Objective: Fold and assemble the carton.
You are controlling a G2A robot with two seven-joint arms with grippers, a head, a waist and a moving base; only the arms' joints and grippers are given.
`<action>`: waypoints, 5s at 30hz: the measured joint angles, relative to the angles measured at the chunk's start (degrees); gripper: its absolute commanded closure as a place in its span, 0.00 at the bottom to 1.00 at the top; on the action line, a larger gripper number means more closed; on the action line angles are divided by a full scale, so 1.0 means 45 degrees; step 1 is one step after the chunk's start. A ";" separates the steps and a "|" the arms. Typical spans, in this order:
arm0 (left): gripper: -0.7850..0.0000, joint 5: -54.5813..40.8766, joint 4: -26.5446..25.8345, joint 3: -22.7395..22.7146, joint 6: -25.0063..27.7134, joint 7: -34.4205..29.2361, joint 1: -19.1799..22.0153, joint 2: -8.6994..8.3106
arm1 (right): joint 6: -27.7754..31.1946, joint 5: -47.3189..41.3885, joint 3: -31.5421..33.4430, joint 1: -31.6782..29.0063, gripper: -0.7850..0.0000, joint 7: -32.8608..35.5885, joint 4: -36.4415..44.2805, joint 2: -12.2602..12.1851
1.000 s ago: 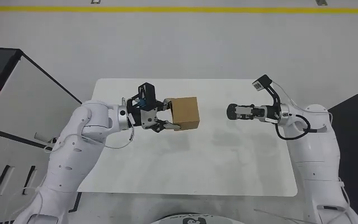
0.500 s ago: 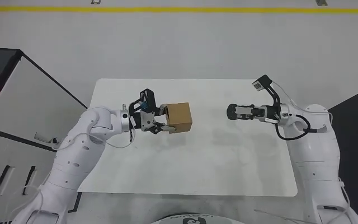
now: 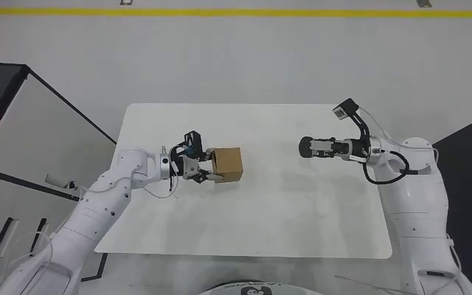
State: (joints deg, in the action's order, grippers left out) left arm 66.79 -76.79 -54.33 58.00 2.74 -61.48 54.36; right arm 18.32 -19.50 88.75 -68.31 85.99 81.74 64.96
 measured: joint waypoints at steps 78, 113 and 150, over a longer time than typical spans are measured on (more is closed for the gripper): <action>1.00 0.4584 1.1195 0.8807 -0.0736 1.0413 0.5847 0.4495 | 0.0000 0.0000 0.0000 0.0000 0.00 0.0000 0.0000 0.0000; 0.00 0.3293 1.1402 0.9171 -0.0098 0.9777 0.5744 0.4339 | 0.0000 0.0000 0.0000 0.0000 0.00 0.0000 0.0000 0.0000; 0.00 0.1492 0.2132 0.8075 -0.0714 1.0397 0.4764 -0.2475 | 0.0000 0.0000 0.0000 0.0000 0.00 0.0000 0.0000 0.0000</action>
State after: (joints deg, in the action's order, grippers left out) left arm 73.50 -67.19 -17.99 54.79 49.52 -40.04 43.22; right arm 18.32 -19.50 88.75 -68.31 85.99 81.74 64.96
